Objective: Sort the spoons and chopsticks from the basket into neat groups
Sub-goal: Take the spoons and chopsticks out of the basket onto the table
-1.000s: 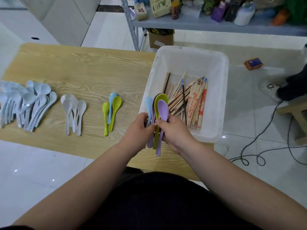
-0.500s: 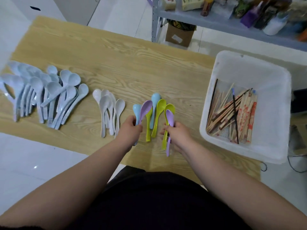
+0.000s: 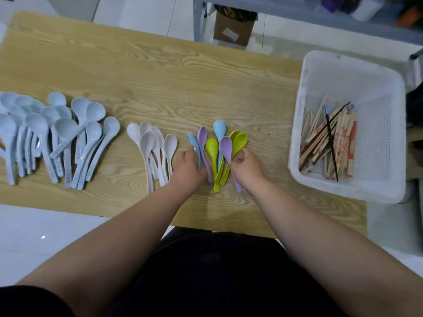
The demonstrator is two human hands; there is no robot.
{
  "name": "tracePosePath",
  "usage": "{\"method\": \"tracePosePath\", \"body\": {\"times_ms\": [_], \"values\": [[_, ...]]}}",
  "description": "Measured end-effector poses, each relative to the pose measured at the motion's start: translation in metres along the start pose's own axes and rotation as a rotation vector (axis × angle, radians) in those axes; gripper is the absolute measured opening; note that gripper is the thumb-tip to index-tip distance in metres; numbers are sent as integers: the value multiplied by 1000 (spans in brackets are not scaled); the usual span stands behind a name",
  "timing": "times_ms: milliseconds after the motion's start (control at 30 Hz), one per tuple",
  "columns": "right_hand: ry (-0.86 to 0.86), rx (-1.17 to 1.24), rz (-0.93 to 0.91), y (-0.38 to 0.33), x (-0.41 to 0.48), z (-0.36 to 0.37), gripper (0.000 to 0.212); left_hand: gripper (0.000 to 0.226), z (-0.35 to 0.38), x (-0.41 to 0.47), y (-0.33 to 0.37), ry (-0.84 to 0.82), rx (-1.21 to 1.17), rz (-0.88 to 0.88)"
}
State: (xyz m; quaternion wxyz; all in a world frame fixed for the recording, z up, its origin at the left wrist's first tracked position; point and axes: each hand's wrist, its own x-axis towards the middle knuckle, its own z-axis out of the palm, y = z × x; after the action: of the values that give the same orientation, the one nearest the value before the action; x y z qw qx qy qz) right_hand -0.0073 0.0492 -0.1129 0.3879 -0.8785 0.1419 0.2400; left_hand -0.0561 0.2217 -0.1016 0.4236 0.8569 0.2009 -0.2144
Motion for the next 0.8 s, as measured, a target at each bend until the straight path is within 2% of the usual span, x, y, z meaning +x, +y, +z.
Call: {"method": "tracePosePath", "body": {"times_ms": [67, 100, 200, 400, 467, 567, 700, 800], "values": [[2, -49, -14, 4, -8, 0, 39, 72, 2, -6, -3, 7, 75, 110], [-34, -76, -16, 6, -11, 2, 44, 72, 4, -8, -3, -10, 124, 178], [-106, -100, -19, 6, -15, 8, 39, 57, 7, -10, -1, -41, 261, 314], [-176, -205, -57, 2, -16, -1, 50, 52, 0, -11, -1, -73, 324, 359], [-211, -348, -140, 2, -22, -11, 58, 54, -1, -13, -2, -75, 369, 383], [-192, -563, -401, 3, -38, -37, 59, 57, 2, -17, 0, -68, 406, 418], [16, -686, -772, 15, -62, -78, 51, 57, 13, -20, 30, -63, 423, 522], [127, -700, -782, 39, -67, -114, 49, 55, 28, -21, 64, -45, 431, 612]]}}
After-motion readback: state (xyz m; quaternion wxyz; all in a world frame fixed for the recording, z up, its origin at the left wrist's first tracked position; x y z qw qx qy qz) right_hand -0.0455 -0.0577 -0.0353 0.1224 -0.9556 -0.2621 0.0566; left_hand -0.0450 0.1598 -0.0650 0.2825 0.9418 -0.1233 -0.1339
